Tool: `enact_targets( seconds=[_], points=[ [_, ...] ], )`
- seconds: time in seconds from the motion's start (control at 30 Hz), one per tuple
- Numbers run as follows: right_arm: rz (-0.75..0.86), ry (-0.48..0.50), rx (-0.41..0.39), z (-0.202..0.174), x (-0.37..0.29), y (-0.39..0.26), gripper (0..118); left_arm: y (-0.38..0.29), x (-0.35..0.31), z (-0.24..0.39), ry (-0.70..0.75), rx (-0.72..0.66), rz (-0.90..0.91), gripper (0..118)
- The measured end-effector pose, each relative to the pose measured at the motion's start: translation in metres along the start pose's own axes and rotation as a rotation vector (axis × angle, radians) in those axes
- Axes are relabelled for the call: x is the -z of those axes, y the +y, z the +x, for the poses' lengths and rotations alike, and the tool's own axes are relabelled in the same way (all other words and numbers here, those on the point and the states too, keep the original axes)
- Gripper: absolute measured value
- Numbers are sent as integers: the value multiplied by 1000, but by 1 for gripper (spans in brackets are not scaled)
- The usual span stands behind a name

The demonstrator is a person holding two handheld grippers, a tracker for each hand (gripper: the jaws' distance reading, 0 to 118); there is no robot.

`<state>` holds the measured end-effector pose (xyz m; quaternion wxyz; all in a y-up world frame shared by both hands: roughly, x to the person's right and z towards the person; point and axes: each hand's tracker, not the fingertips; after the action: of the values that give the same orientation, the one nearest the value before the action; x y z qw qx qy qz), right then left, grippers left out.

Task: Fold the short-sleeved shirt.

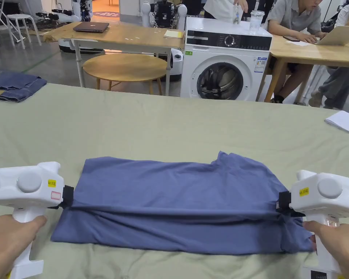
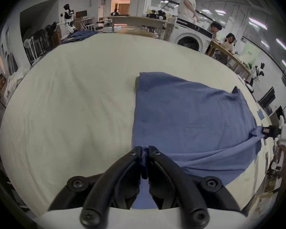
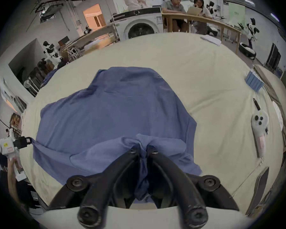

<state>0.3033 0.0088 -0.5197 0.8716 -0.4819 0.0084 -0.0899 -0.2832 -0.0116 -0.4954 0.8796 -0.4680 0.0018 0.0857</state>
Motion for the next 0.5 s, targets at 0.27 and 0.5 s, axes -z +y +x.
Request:
enact_targets(
  seconds=[0.27, 0.5],
  points=[
    [72, -92, -114, -12, 0, -1, 36, 9, -2, 9, -2, 34, 2, 9],
    [334, -46, -109, -35, -58, -28, 55, 0, -52, 23, -79, 8, 181, 38]
  ],
)
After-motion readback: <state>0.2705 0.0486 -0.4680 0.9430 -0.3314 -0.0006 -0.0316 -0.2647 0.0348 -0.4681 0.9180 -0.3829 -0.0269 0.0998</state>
